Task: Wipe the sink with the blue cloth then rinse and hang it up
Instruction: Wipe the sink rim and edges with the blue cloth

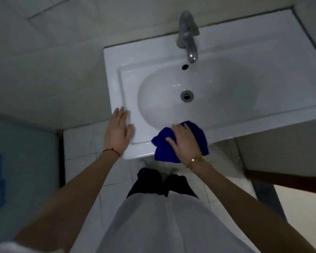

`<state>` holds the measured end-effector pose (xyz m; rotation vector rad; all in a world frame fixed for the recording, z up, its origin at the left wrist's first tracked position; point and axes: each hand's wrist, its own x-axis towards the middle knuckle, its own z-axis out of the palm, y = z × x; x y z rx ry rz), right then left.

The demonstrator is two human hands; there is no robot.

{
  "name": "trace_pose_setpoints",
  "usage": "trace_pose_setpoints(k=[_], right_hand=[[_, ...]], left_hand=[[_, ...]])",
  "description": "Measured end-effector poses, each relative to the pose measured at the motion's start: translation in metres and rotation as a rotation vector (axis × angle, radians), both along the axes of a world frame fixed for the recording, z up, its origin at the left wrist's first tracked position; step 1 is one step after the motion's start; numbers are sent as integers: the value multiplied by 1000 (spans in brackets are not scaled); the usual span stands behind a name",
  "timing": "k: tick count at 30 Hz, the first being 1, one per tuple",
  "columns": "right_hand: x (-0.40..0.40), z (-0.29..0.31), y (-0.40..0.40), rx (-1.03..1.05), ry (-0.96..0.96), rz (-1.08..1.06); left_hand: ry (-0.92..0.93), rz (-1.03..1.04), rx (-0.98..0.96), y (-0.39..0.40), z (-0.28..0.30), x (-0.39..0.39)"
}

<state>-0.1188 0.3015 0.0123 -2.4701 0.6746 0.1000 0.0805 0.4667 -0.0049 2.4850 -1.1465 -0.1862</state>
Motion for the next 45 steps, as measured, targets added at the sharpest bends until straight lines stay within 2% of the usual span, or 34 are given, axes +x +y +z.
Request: trace_pose_setpoints(k=[2, 4, 8, 10, 13, 16, 23, 27, 30, 33, 38, 41, 43, 45], right_hand=[[22, -2, 16, -11, 33, 233], [48, -4, 21, 7, 57, 354], [79, -4, 18, 126, 70, 392], [66, -8, 17, 6, 75, 419], [40, -11, 19, -180, 83, 344], [39, -15, 27, -214, 89, 235], [105, -25, 30, 50, 148, 50], [138, -27, 22, 63, 170, 26], [143, -24, 10, 131, 29, -42], [164, -7, -16, 200, -189, -240], [235, 21, -79, 149, -389, -403], [283, 23, -111, 219, -484, -409], [315, 15, -125, 254, -412, -315], [336, 0, -129, 124, -263, -128]], left_hand=[[15, 51, 6, 7, 0, -7], [5, 84, 22, 13, 1, -12], [8, 101, 20, 19, 4, -13], [11, 98, 11, 18, 5, -13], [19, 105, -18, 19, 5, -11], [24, 111, -34, 19, 3, -9], [9, 92, -36, 11, 3, 17], [18, 108, -60, -9, 7, 45], [5, 104, -75, -26, 9, 69], [2, 114, -99, -45, 12, 92], [2, 173, -98, -83, 13, 126], [37, 257, -87, -101, 6, 133], [60, 298, -92, -107, 0, 131], [65, 324, -115, -110, -4, 131]])
